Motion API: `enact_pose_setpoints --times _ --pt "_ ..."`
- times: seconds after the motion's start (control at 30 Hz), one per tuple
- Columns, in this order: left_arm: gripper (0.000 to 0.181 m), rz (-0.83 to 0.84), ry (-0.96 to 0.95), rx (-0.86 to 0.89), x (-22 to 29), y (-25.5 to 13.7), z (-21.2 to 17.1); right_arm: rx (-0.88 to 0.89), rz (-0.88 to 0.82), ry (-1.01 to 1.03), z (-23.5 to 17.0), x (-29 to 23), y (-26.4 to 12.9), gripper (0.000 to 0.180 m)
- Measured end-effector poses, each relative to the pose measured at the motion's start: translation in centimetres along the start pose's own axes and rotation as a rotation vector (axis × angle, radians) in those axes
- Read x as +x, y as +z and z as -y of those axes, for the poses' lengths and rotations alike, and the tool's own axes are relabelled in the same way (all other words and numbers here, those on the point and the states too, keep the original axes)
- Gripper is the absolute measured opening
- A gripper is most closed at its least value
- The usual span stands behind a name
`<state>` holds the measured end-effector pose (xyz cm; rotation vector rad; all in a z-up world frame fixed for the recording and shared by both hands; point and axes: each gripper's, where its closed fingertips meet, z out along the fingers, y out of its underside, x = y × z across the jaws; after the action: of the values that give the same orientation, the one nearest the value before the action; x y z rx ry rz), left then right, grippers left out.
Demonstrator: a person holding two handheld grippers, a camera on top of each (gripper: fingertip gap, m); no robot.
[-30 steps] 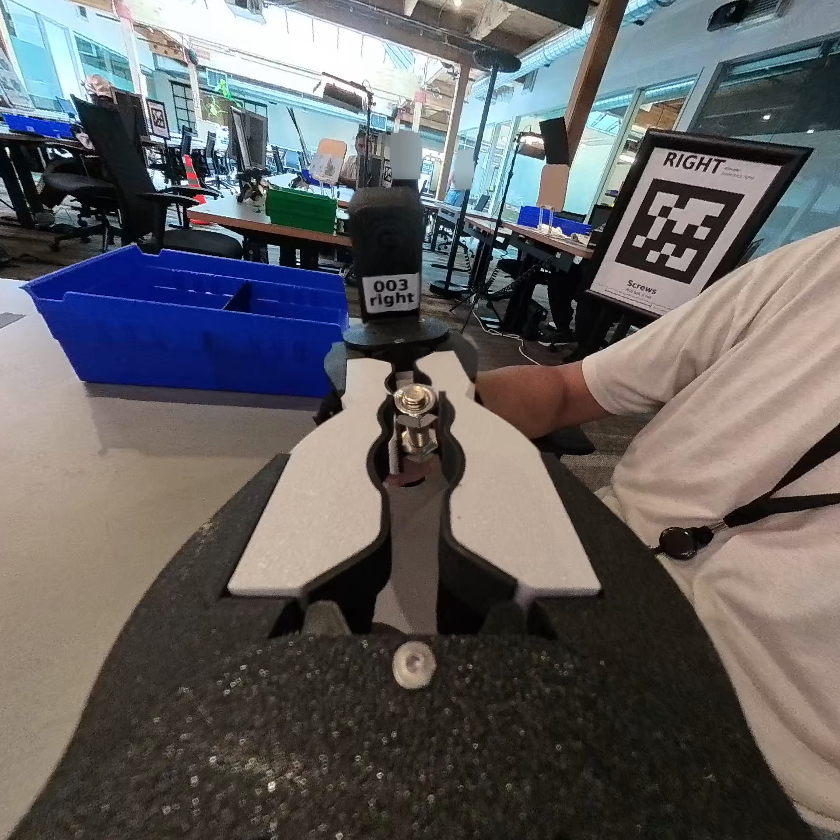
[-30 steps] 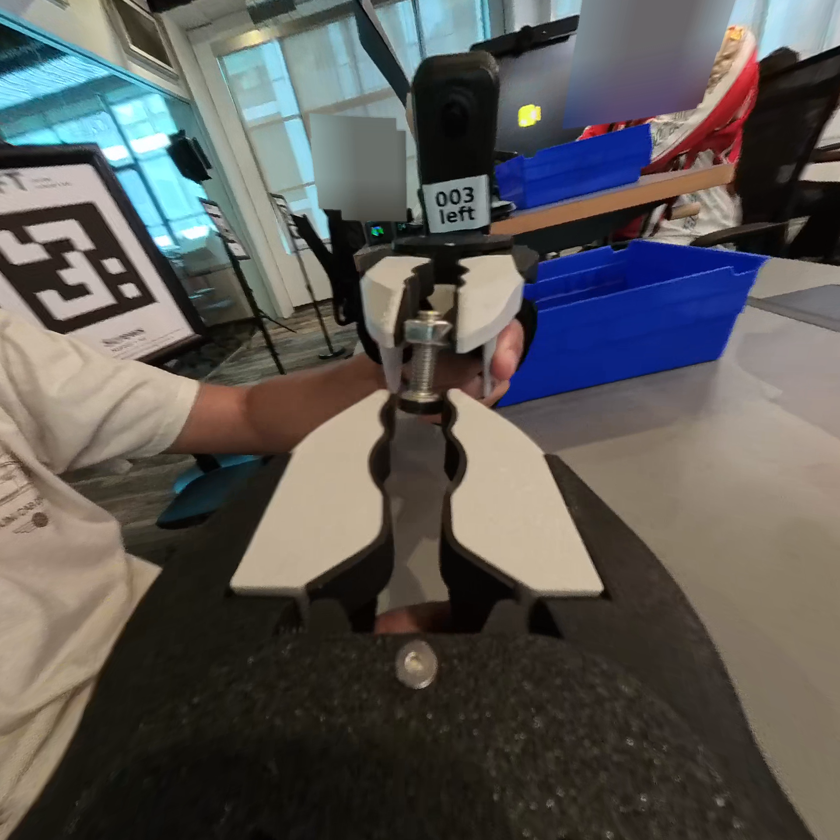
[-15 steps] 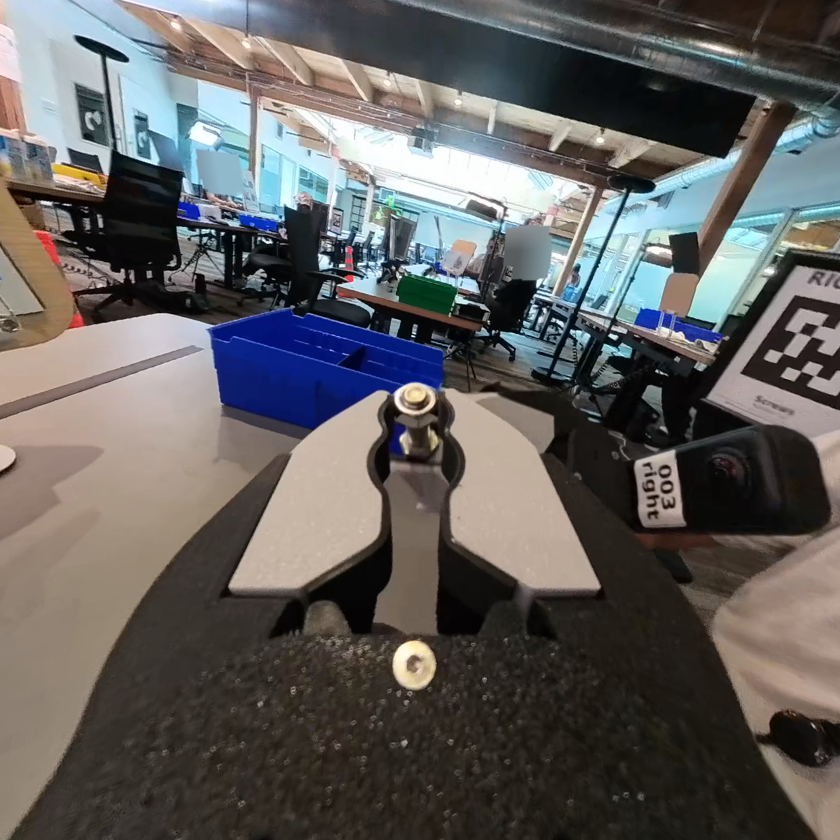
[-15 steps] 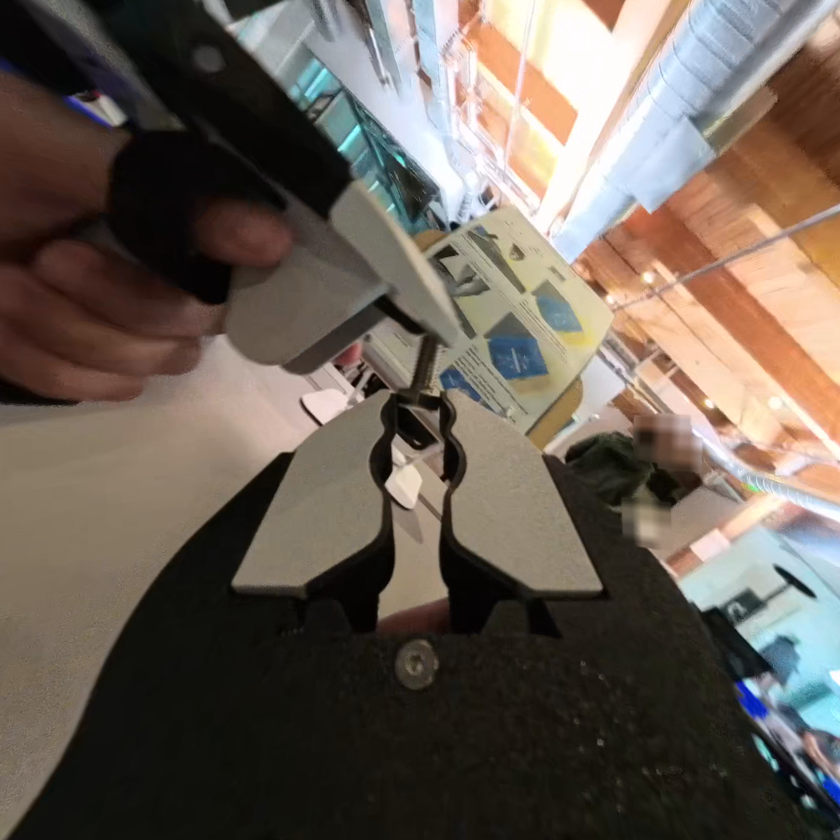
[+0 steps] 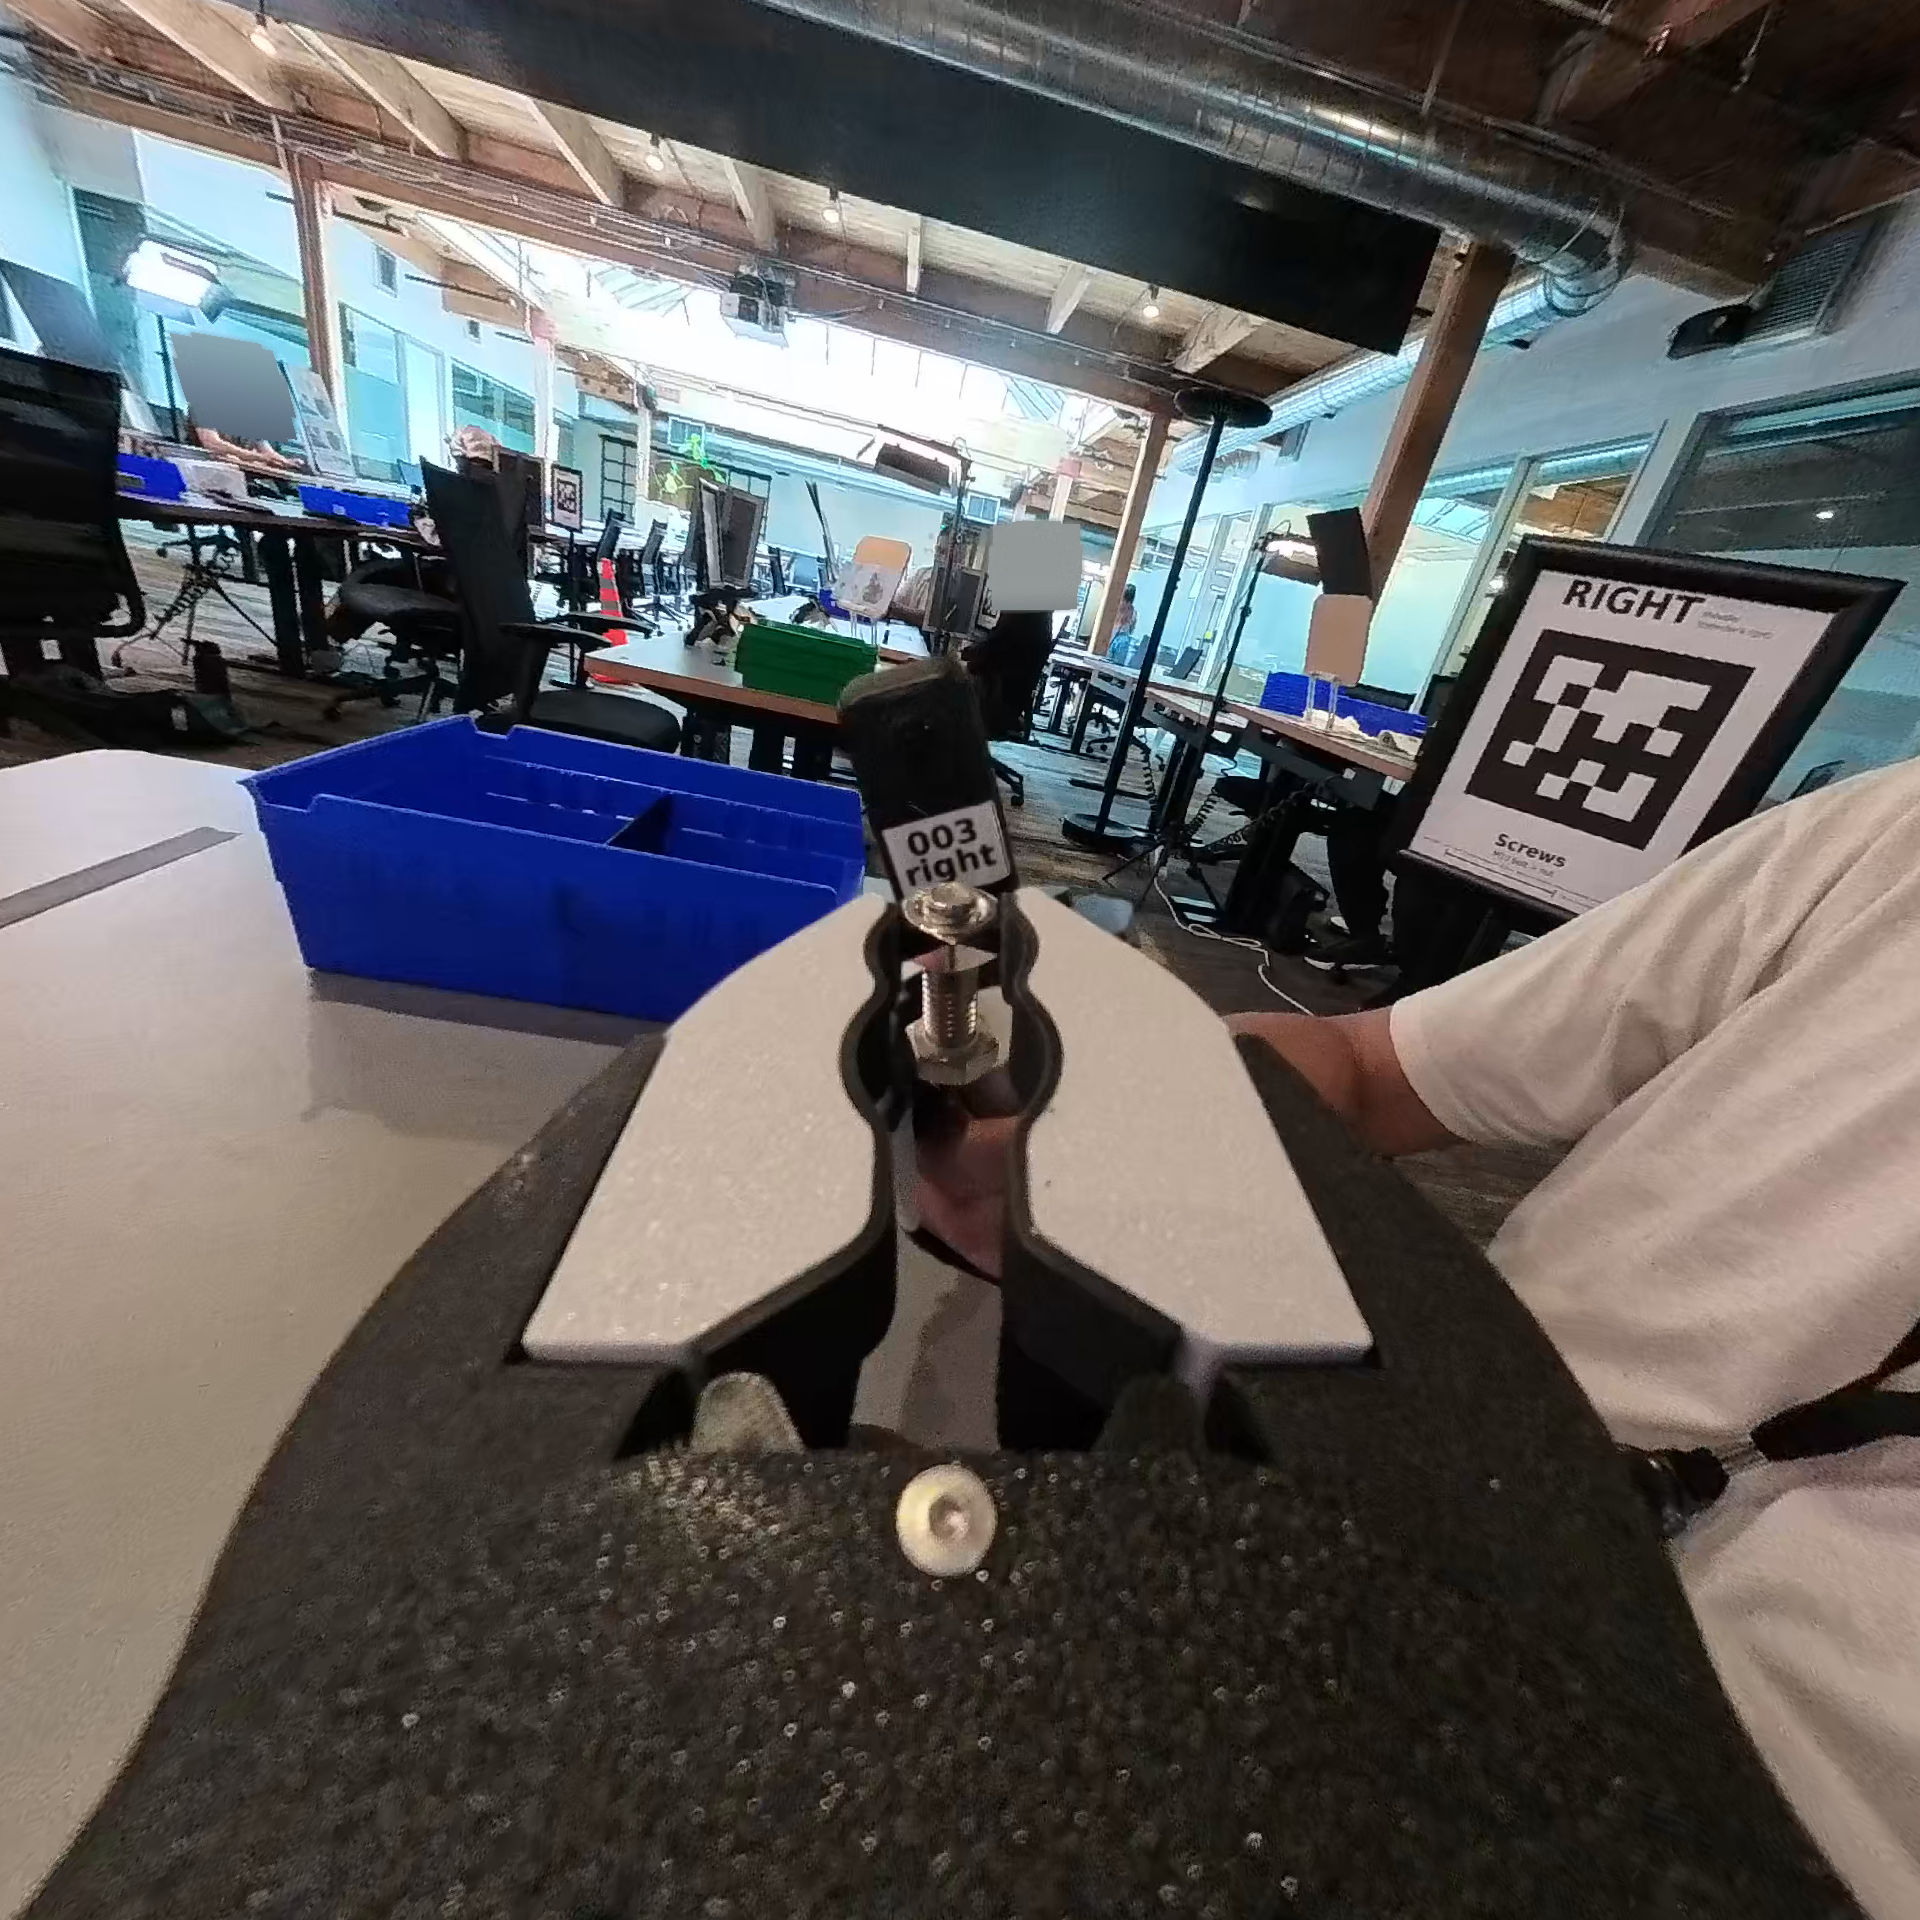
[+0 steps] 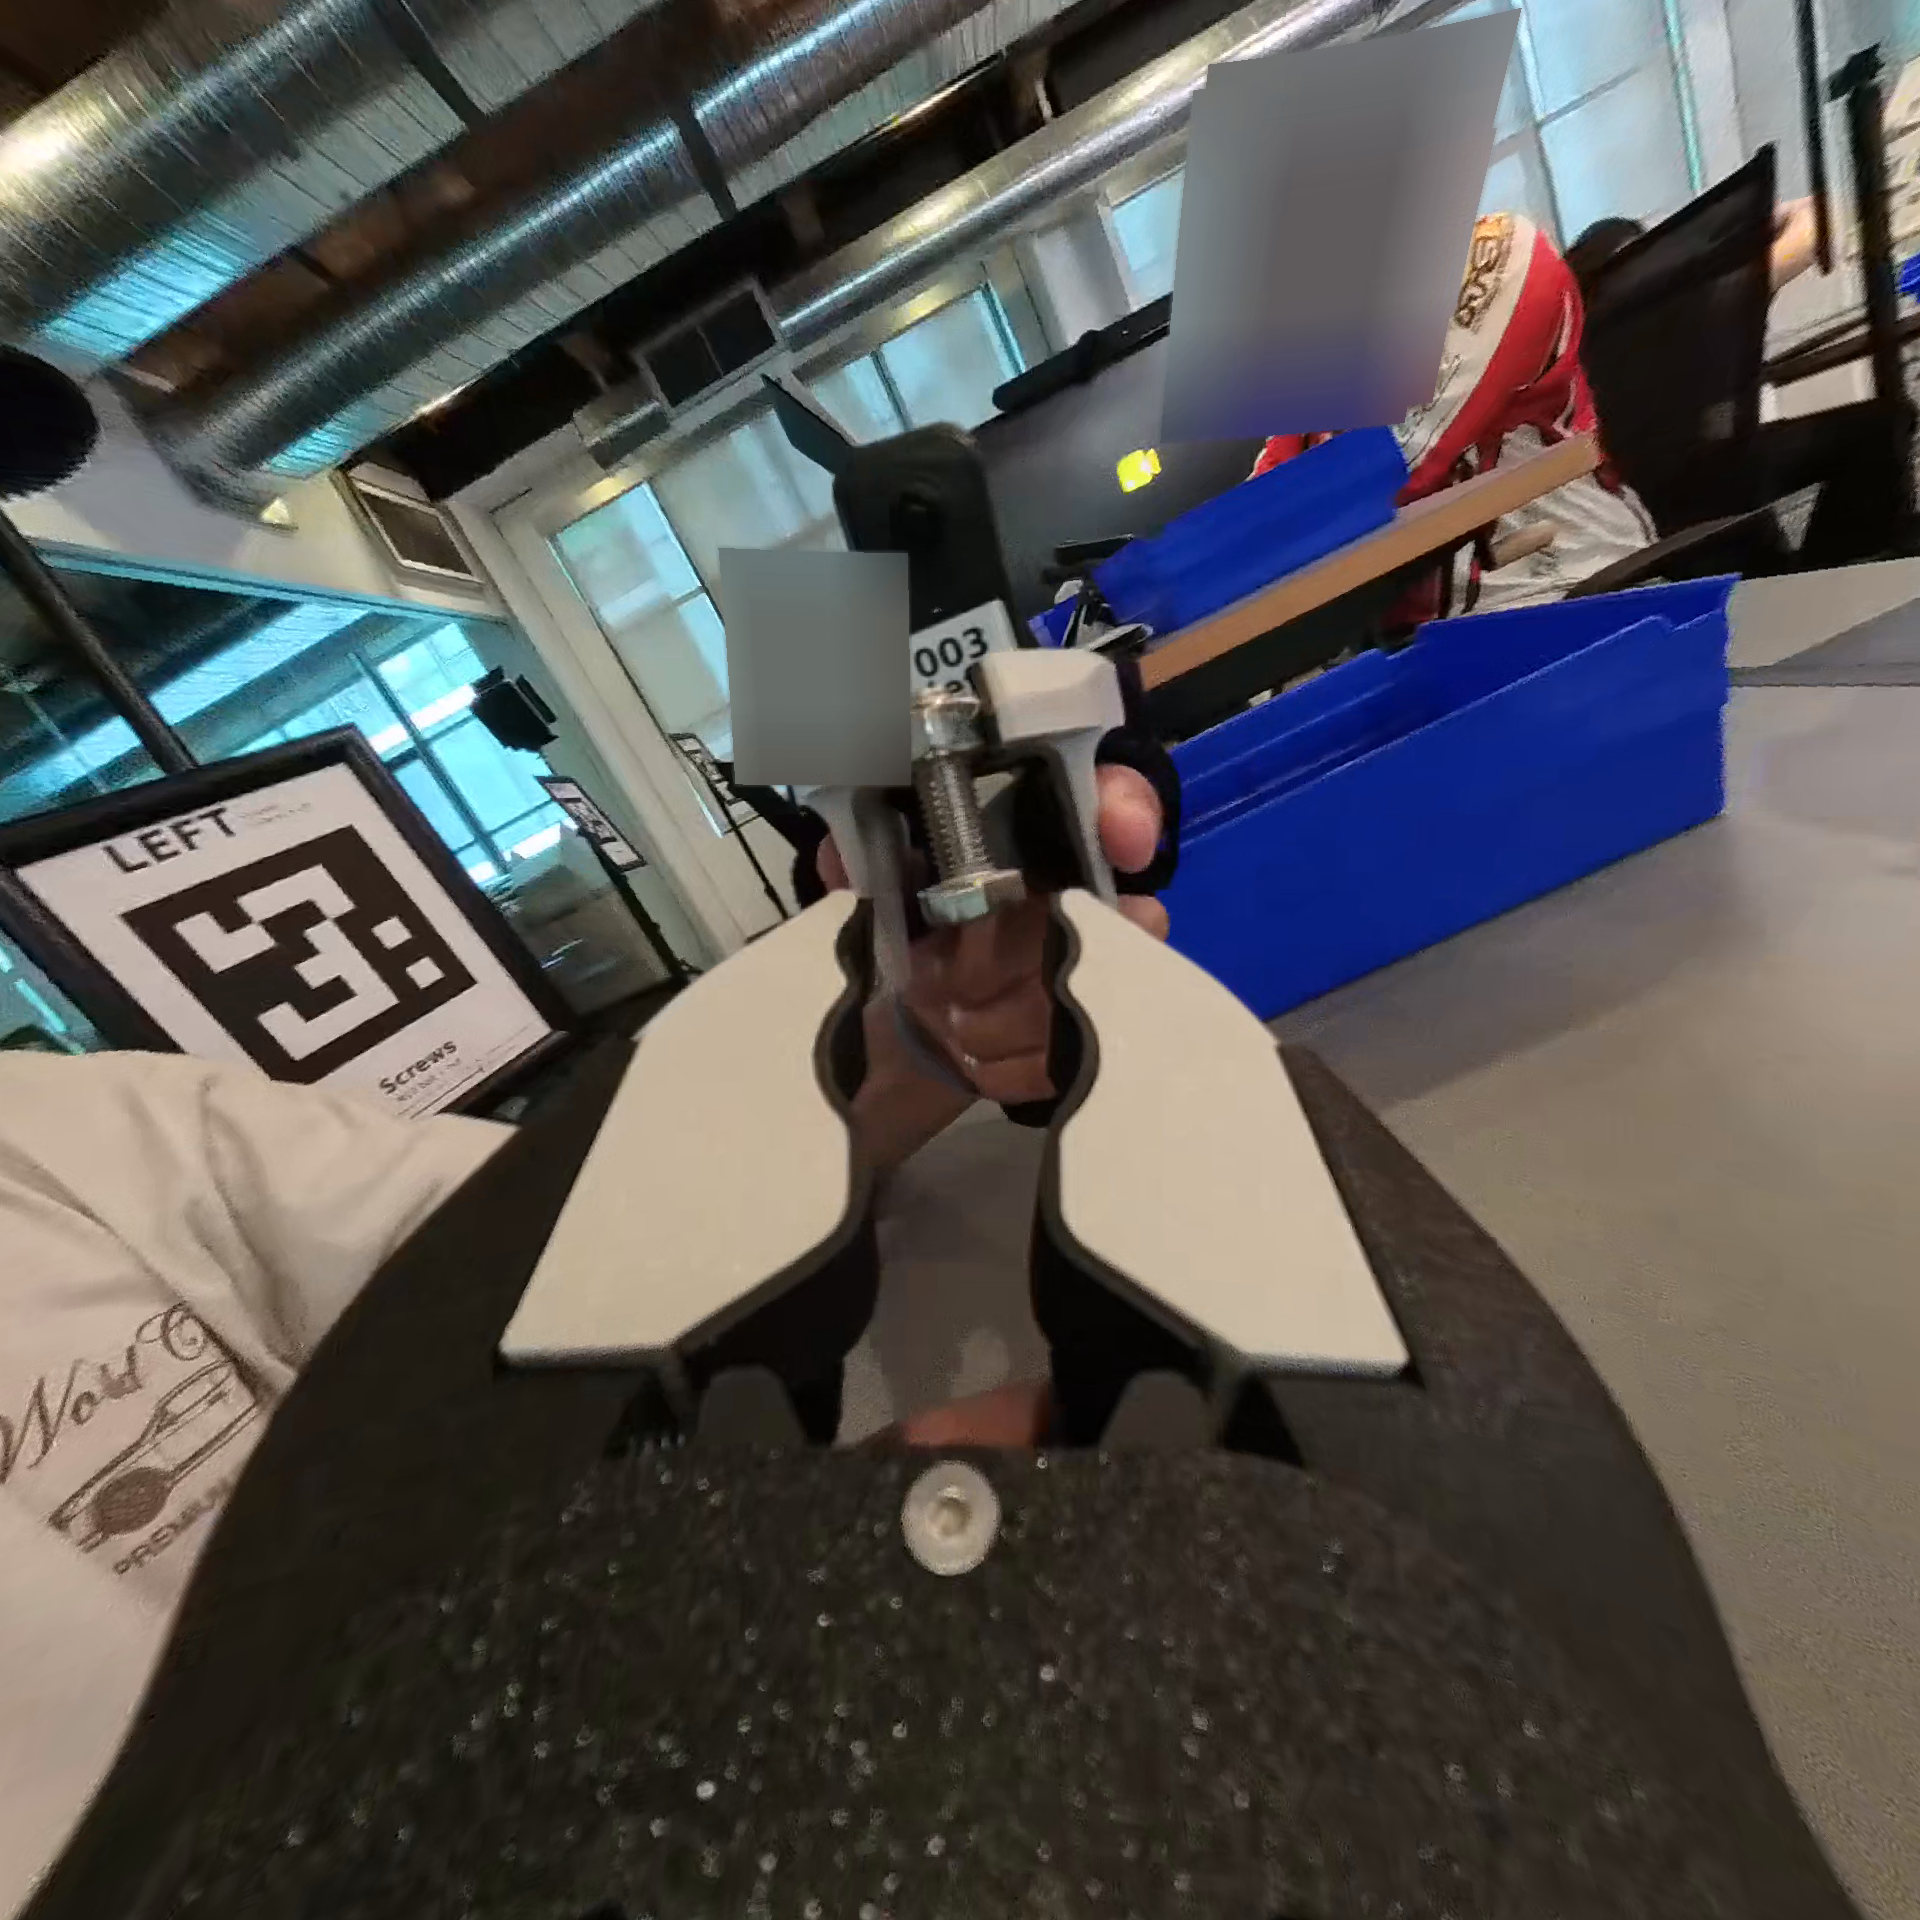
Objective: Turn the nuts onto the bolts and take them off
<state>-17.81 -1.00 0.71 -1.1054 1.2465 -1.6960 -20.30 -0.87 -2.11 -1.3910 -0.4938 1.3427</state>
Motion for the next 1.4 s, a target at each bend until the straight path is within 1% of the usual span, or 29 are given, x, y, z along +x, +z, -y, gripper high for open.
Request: enact_pose_setpoints --times 0.07,0.17,0.23,0.3,0.37,0.47,0.57,0.6,0.63,0.67,0.7,0.73,0.77,0.83,0.9,0.93,1.0,1.03,1.1,1.2,1.23,1.33,1.4 --pt "0.017 -0.015 -0.006 0.005 0.2 -0.1 0.1 0.001 -0.013 -0.043 -0.1 0.0 0.0 0.017" --pt "0.017 -0.016 0.001 -0.004 0.3 -0.2 0.0 0.002 -0.057 -0.141 0.0 0.2 -0.2 0.017" --pt "0.017 -0.008 -0.008 -0.006 0.1 -0.2 0.0 0.003 -0.13 -0.261 0.2 0.6 -0.4 0.016" --pt "0.017 0.007 -0.022 -0.012 -0.3 -0.3 -0.2 -0.027 -0.267 -0.496 0.5 1.4 -0.7 0.016" --pt "0.017 0.037 -0.043 -0.019 -1.1 -0.3 -0.4 -0.083 -0.466 -0.794 1.1 2.5 -1.3 0.016" --pt "0.018 0.044 -0.099 -0.006 -1.7 -0.3 -0.5 -0.166 -0.693 -1.172 2.0 3.1 -1.9 0.016" --pt "0.017 0.039 -0.128 -0.001 -1.8 -0.2 -0.5 -0.214 -0.866 -1.512 2.7 3.1 -2.4 0.016" --pt "0.017 0.036 -0.131 0.0 -1.7 -0.2 -0.6 -0.218 -0.897 -1.568 2.6 3.1 -2.5 0.016" --pt "0.017 0.026 -0.132 0.007 -1.6 -0.3 -0.5 -0.222 -0.852 -1.544 2.0 3.1 -2.2 0.015" --pt "0.017 0.013 -0.131 0.012 -1.4 -0.3 -0.3 -0.225 -0.76 -1.455 1.0 2.9 -1.8 0.016" --pt "0.017 0.006 -0.126 0.023 -1.3 -0.4 -0.1 -0.208 -0.692 -1.327 0.6 2.7 -1.6 0.022" --pt "0.017 -0.005 -0.122 0.036 -1.1 -0.5 0.2 -0.186 -0.612 -1.176 0.2 2.4 -1.4 0.024" --pt "0.017 -0.024 -0.123 0.05 -0.8 -0.6 0.4 -0.16 -0.512 -1.0 -0.2 2.0 -1.1 0.032" --pt "0.017 -0.05 -0.119 0.072 -0.3 -0.8 0.9 -0.072 -0.362 -0.638 0.1 1.3 -0.8 0.038" --pt "0.017 -0.062 -0.114 0.075 0.0 -0.8 0.9 0.032 -0.207 -0.318 0.8 0.5 -0.7 0.039" --pt "0.017 -0.065 -0.114 0.075 0.0 -0.7 0.9 0.078 -0.141 -0.194 1.2 0.2 -0.7 0.038" --pt "0.017 -0.071 -0.113 0.071 0.2 -0.5 0.7 0.108 -0.059 -0.013 1.1 0.2 -0.4 0.035" --pt "0.017 -0.069 -0.109 0.066 0.2 -0.4 0.6 0.128 -0.021 0.045 1.2 0.1 -0.4 0.034" --pt "0.017 -0.056 -0.099 0.045 0.1 -0.1 0.2 0.17 0.021 0.1 1.4 -0.1 -0.6 0.018" --pt "0.017 -0.055 -0.095 0.026 0.1 0.0 -0.1 0.153 0.01 0.068 0.9 0.0 -0.7 0.017" --pt "0.017 -0.052 -0.095 0.021 0.1 0.0 -0.2 0.155 -0.015 0.02 1.0 0.1 -0.9 0.017" --pt "0.017 -0.047 -0.135 -0.005 -0.3 0.0 -0.6 0.12 -0.139 -0.207 1.0 0.7 -1.3 0.017" --pt "0.017 -0.025 -0.16 -0.011 -0.8 0.0 -0.8 0.091 -0.198 -0.292 1.2 1.2 -1.7 0.016"
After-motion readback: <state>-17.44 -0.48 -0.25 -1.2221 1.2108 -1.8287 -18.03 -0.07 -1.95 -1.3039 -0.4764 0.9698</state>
